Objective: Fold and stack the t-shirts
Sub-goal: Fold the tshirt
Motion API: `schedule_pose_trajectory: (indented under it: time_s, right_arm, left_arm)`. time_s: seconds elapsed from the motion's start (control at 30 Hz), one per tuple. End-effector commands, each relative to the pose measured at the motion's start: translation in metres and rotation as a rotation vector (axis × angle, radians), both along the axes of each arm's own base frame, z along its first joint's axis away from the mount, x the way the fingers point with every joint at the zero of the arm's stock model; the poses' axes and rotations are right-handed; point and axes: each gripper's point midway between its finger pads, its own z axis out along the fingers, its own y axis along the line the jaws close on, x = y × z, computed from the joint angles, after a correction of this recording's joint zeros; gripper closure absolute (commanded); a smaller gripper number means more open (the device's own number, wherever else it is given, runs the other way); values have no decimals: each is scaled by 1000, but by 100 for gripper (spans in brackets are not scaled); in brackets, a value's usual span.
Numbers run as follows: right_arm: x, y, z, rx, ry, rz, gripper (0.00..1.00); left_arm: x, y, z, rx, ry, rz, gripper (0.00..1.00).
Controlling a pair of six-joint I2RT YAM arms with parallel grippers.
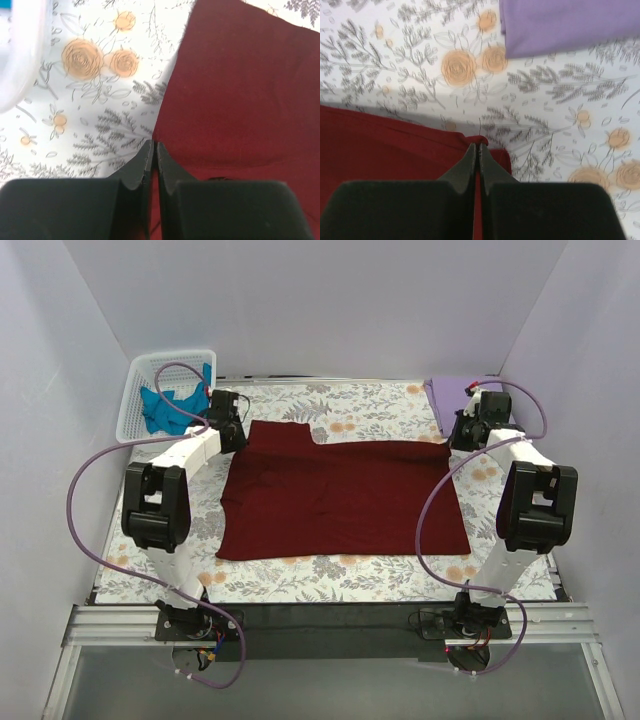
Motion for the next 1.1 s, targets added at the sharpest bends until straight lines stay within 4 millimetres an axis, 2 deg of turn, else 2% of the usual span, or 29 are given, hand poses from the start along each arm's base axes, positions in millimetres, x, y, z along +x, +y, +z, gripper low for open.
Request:
schedule_pose_trajectory:
  time_s: [0.0,0.03,0.17,0.23,0.43,0.53,0.8,0.93,1.07]
  right_arm:
    - [-13,-5,7,10,-8,-41,99]
    - [-16,-7,6,8,-4,-49,99]
    - [-29,-11,5,16,3,-75,99]
    - [-36,-11,7,21,-2,-83,99]
    - [-48,-16,21,16,-40,-114,99]
    - [-56,-21,18,-2,-39,-139,99]
    - [-89,-43,-7,-28,5,-246,99]
    - [-98,-55,-18,-44,25,-300,99]
    - [-101,-54,-28,-36,48,-297,99]
  left_arm:
    - [-11,6,31,-9,-62,18,100]
    - [-18,8,26,-8,-48,26,100]
    - [-33,11,31,-10,-56,32,100]
    - [-38,12,38,-12,-71,33,100]
    - [-49,14,43,-13,-78,40,100]
    - [-56,16,44,-14,-80,50,100]
    - [-84,21,26,-17,-39,71,100]
    - [-102,20,4,-32,20,74,100]
    - [-116,20,-17,-41,82,86,100]
